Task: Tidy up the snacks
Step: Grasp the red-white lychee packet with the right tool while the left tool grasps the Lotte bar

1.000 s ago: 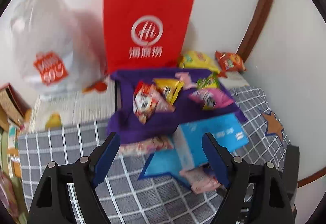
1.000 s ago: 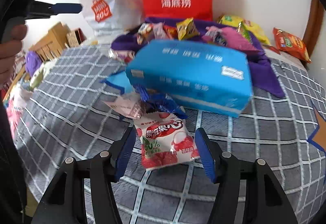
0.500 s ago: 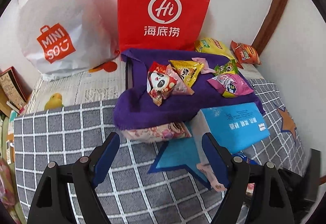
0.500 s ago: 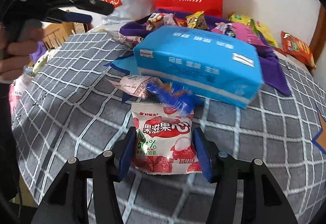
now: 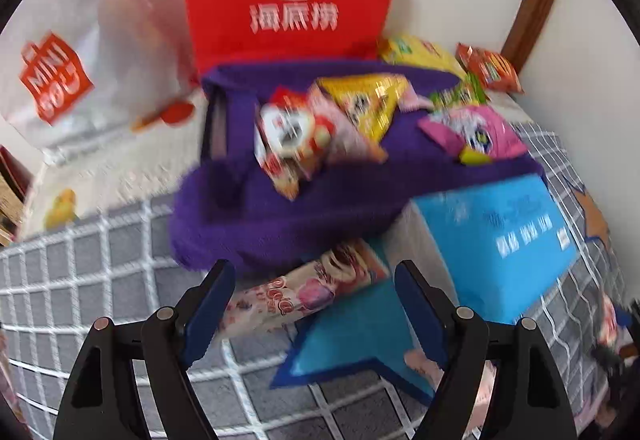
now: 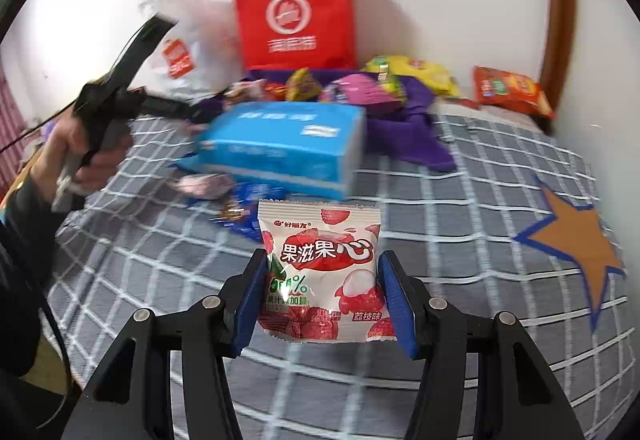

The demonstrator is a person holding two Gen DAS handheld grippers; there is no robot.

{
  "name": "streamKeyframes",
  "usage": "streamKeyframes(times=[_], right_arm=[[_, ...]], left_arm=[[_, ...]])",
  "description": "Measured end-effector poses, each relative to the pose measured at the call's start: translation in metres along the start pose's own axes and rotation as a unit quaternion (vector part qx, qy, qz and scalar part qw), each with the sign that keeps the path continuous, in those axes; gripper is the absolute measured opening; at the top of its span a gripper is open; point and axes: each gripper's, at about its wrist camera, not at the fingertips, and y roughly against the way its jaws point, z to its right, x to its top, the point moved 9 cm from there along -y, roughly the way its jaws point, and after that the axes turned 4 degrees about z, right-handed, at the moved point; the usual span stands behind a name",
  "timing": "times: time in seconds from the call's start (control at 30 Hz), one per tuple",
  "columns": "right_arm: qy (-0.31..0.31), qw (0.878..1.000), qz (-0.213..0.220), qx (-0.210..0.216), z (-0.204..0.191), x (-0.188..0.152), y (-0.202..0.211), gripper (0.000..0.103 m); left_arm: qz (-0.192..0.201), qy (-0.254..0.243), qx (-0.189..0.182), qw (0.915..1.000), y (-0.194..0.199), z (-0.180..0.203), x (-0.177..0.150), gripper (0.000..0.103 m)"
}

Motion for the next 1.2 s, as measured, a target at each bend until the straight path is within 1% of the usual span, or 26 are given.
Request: streamKeyframes(times=[0.07, 0.1, 0.13, 0.2, 0.27, 0.3, 0.33, 0.37, 0.4, 0.43, 0.5, 0.57, 0.7, 0.8, 0.83, 0.87, 0.93, 0.97, 1.03, 1.07, 1.17, 1.2], right_arm=[[-0.01, 1.0, -0.003, -0.003, 0.009, 0.002, -0.005, 0.055], [-0.013, 1.0, -0.003, -0.004, 0.012, 0.003, -0.007, 0.055], [-0.014, 1.0, -0.002, -0.003, 0.014, 0.006, -0.01, 0.055], [-0.016, 1.0, 0.002, -0.001, 0.015, 0.007, -0.013, 0.055], [-0.017, 1.0, 0.001, 0.0, 0.014, 0.01, -0.018, 0.056], [-0.017, 1.0, 0.0, -0.001, 0.013, 0.009, -0.02, 0.056], [-0.016, 1.0, -0.002, -0.001, 0.013, 0.008, -0.023, 0.056], [-0.016, 1.0, -0.004, -0.003, 0.013, 0.007, -0.025, 0.056], [-0.016, 1.0, -0.007, -0.006, 0.012, 0.005, -0.026, 0.056], [-0.016, 1.0, -0.008, -0.009, 0.013, 0.004, -0.028, 0.055], [-0.015, 1.0, -0.011, -0.012, 0.013, 0.002, -0.029, 0.055], [-0.015, 1.0, -0.013, -0.015, 0.012, -0.001, -0.03, 0.056], [-0.021, 0.999, -0.015, -0.023, 0.015, -0.002, -0.034, 0.056], [-0.034, 0.999, -0.015, -0.025, 0.016, -0.002, -0.038, 0.056], [-0.039, 0.999, -0.017, -0.025, 0.016, -0.002, -0.04, 0.056], [-0.043, 0.999, -0.021, -0.025, 0.016, -0.003, -0.043, 0.056], [-0.048, 0.998, -0.034, -0.024, 0.015, -0.005, -0.049, 0.056], [-0.048, 0.998, -0.036, -0.024, 0.015, -0.005, -0.051, 0.056], [-0.05, 0.998, -0.044, -0.02, 0.015, -0.006, -0.054, 0.056], [-0.053, 0.997, -0.045, -0.021, 0.016, -0.007, -0.055, 0.056], [-0.061, 0.997, -0.043, -0.02, 0.019, -0.007, -0.055, 0.056], [-0.064, 0.997, -0.043, -0.02, 0.02, -0.007, -0.054, 0.056]], left_arm=[[-0.038, 0.01, -0.043, 0.9983, -0.006, 0.007, -0.015, 0.08], [-0.048, 0.014, -0.05, 0.9975, -0.007, 0.009, -0.02, 0.079], [-0.05, 0.015, -0.049, 0.9975, -0.007, 0.01, -0.023, 0.079], [-0.037, 0.0, -0.035, 0.9987, -0.007, 0.009, -0.024, 0.079], [-0.026, -0.013, -0.01, 0.9995, -0.01, 0.005, -0.023, 0.078], [-0.024, -0.016, -0.002, 0.9996, -0.011, 0.004, -0.024, 0.067], [-0.022, -0.019, 0.002, 0.9996, -0.013, 0.003, -0.025, 0.047], [-0.012, -0.027, 0.017, 0.9994, -0.011, 0.001, -0.024, 0.041], [-0.006, -0.031, 0.02, 0.9993, -0.009, 0.0, -0.024, 0.028], [-0.003, -0.032, 0.014, 0.9994, -0.006, 0.0, -0.026, 0.02], [-0.003, -0.016, -0.015, 0.9998, 0.002, 0.001, -0.032, 0.02], [-0.004, -0.006, -0.032, 0.9995, 0.011, 0.0, -0.042, 0.02], [-0.008, -0.011, -0.032, 0.9994, 0.03, 0.005, -0.071, 0.02], [0.001, -0.006, -0.038, 0.9993, 0.045, 0.007, -0.092, 0.025], [-0.003, -0.006, -0.042, 0.9991, 0.047, 0.009, -0.1, 0.031], [0.002, -0.011, -0.045, 0.9989, 0.05, 0.011, -0.103, 0.035], [0.011, -0.025, -0.039, 0.9989, 0.052, 0.014, -0.104, 0.063], [0.011, -0.03, -0.031, 0.999, 0.052, 0.014, -0.104, 0.067], [0.012, -0.032, -0.028, 0.999, 0.052, 0.014, -0.101, 0.068], [0.012, -0.024, -0.031, 0.9992, 0.051, 0.015, -0.098, 0.068], [0.013, -0.016, -0.032, 0.9993, 0.043, 0.017, -0.092, 0.067], [0.014, -0.016, -0.025, 0.9995, 0.039, 0.018, -0.091, 0.064]])
